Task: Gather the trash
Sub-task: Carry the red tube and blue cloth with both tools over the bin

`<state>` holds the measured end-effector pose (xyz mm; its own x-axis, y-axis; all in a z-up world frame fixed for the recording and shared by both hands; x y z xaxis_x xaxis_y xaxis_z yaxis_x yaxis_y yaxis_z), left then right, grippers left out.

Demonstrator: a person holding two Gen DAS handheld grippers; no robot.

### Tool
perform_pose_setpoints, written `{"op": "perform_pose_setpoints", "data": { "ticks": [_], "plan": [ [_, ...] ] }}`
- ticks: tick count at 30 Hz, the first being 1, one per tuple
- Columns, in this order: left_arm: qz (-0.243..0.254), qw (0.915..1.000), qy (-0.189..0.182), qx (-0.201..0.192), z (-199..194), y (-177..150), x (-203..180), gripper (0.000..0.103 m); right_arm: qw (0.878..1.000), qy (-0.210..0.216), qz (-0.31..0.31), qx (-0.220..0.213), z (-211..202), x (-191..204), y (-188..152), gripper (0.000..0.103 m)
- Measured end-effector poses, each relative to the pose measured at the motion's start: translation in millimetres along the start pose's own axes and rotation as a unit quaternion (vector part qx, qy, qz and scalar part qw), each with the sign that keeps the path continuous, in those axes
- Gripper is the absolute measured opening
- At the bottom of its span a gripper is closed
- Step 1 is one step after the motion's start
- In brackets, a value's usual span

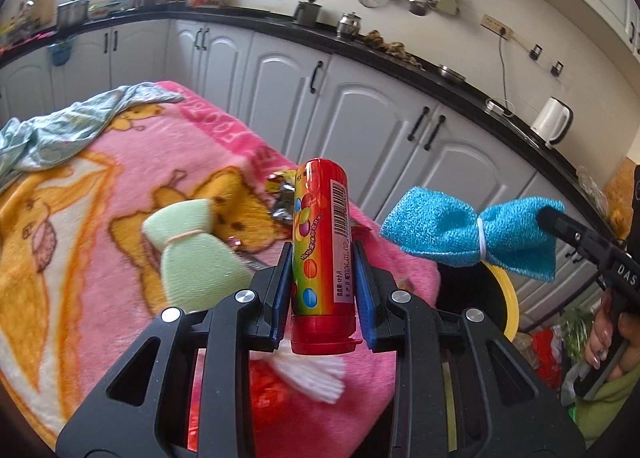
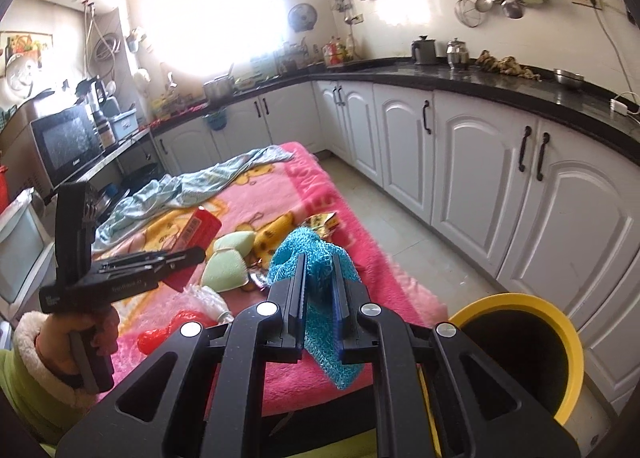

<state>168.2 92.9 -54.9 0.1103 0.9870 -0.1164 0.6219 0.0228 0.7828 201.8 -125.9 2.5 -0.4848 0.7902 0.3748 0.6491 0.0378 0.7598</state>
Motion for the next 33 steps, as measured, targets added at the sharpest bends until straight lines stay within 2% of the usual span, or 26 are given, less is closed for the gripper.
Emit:
{"op": "perform_pose_setpoints", "data": {
  "ticks": [18, 33],
  "plan": [
    [0.062, 0.9967, -0.052, -0.005, 25.0, 24.9, -82.9, 0.022, 0.993, -0.056, 0.073, -0.079, -77.6, -83.2, 17.4, 0.01],
    [0.121, 0.9876, -0.099, 0.006, 54.5, 32.7, -161.2, 0.022, 0.982, -0.105, 0.113, -0.111, -119.6, -133.2, 0.7, 0.01]
  ]
}}
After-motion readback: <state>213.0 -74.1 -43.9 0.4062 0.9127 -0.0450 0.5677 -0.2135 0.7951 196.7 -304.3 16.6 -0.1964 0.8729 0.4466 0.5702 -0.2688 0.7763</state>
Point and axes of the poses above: each gripper's, at about its wrist camera, not at the fingertips, and z roughly the way its jaws point, x to its left, y to its top, the point moved 5 cm from there along z, roughly the way its jaws point, and after that the axes turned 12 degrees about z, right-handed, at the moved point
